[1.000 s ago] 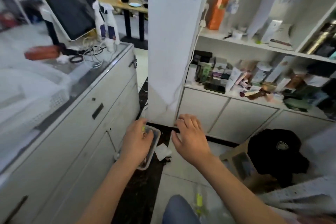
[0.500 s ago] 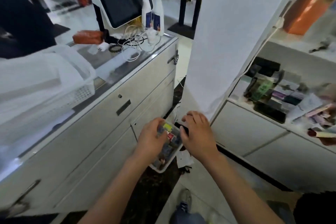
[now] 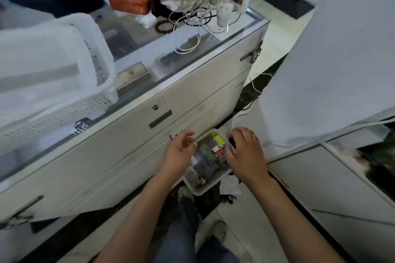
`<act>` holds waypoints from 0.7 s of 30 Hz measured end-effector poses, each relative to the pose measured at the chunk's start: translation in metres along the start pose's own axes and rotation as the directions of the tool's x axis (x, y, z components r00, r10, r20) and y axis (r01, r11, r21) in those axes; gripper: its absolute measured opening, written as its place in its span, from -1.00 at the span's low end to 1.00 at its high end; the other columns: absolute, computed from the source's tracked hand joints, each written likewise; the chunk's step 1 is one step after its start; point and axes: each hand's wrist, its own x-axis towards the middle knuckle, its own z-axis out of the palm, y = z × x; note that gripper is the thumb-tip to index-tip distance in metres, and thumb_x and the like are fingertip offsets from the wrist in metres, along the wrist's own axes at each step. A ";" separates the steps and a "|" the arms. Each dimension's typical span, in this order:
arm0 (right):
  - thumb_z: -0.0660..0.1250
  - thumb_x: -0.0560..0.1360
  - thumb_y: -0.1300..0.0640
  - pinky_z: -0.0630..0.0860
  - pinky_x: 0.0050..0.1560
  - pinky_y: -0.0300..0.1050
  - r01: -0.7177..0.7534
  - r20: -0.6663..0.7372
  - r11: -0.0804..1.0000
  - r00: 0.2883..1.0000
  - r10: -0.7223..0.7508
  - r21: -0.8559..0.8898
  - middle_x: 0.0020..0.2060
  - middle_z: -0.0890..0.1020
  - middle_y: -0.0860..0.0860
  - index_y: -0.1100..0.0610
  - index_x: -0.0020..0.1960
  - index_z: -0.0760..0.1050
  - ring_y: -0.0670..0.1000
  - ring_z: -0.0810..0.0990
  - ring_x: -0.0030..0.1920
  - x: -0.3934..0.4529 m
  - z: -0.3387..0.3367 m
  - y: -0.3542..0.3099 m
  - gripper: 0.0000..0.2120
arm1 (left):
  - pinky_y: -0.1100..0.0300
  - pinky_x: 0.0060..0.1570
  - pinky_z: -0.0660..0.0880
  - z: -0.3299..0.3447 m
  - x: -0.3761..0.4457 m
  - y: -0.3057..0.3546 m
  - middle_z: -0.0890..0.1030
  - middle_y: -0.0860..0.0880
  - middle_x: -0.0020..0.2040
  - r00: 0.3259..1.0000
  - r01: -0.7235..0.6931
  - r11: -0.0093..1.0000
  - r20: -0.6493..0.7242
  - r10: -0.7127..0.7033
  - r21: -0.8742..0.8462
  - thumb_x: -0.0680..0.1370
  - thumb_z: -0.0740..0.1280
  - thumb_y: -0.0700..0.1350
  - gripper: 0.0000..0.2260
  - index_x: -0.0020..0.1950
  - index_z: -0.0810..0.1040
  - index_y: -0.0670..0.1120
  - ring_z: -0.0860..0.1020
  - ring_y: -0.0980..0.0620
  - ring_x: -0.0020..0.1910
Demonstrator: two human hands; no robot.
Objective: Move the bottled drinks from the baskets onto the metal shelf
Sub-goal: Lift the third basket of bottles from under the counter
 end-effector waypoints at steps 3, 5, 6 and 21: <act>0.32 0.53 0.19 0.37 0.30 0.06 0.001 0.063 0.999 0.998 0.002 -0.036 0.16 0.54 0.17 0.26 0.20 0.52 0.18 0.46 0.21 0.032 0.025 0.008 -0.73 | 0.44 -0.19 0.45 0.004 0.043 -0.016 0.59 0.05 0.05 0.999 0.034 0.999 0.004 -0.034 -0.002 0.61 0.29 -0.18 -0.80 0.18 0.50 0.08 0.57 0.18 0.01; 0.32 0.52 0.19 0.39 0.30 0.07 0.010 0.091 0.999 0.996 -0.006 -0.046 0.16 0.54 0.17 0.27 0.21 0.52 0.19 0.47 0.21 0.050 0.037 0.013 -0.72 | 0.38 -0.14 0.45 0.011 0.063 -0.026 0.60 0.04 0.06 0.998 0.062 0.998 0.018 -0.061 -0.005 0.62 0.28 -0.17 -0.79 0.23 0.50 0.03 0.58 0.13 0.03; 0.32 0.52 0.19 0.39 0.31 0.08 0.011 0.100 0.999 0.995 -0.006 -0.048 0.16 0.54 0.17 0.27 0.21 0.51 0.20 0.47 0.21 0.060 0.043 0.017 -0.71 | 0.40 -0.17 0.46 0.016 0.075 -0.031 0.61 0.05 0.05 0.996 0.078 0.997 0.031 -0.078 -0.012 0.62 0.28 -0.16 -0.79 0.23 0.50 0.04 0.58 0.14 0.02; 0.34 0.49 0.11 0.45 0.05 -0.10 -0.372 0.569 0.884 0.807 0.156 0.285 -0.10 0.53 -0.14 -0.18 -0.03 0.48 0.04 0.50 -0.03 0.136 0.239 0.178 -0.82 | 0.20 -0.25 0.53 0.126 0.227 -0.218 0.57 -0.02 -0.18 0.818 0.575 0.815 0.018 -0.575 -0.073 0.57 0.27 -0.16 -0.93 -0.01 0.48 0.01 0.58 -0.01 -0.24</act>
